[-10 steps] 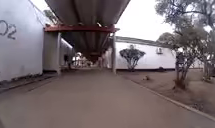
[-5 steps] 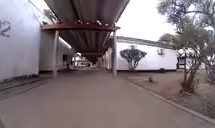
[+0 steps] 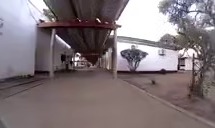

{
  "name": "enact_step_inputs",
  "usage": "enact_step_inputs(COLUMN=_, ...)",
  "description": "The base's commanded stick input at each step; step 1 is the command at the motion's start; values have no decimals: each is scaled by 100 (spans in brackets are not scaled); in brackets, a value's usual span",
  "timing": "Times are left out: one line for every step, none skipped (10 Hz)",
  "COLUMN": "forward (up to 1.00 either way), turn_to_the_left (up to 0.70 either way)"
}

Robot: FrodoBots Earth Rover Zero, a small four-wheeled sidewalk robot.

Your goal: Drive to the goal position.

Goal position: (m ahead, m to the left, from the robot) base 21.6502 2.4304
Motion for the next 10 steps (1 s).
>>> enact_step_inputs(forward=70, turn_to_the_left=0)
enact_step_inputs(forward=70, turn_to_the_left=0)
enact_step_inputs(forward=70, turn_to_the_left=0)
enact_step_inputs(forward=70, turn_to_the_left=0)
enact_step_inputs(forward=70, turn_to_the_left=35)
enact_step_inputs(forward=70, turn_to_the_left=35)
enact_step_inputs(forward=70, turn_to_the_left=14)
enact_step_inputs(forward=70, turn_to_the_left=4)
enact_step_inputs(forward=70, turn_to_the_left=0)
enact_step_inputs(forward=70, turn_to_the_left=0)
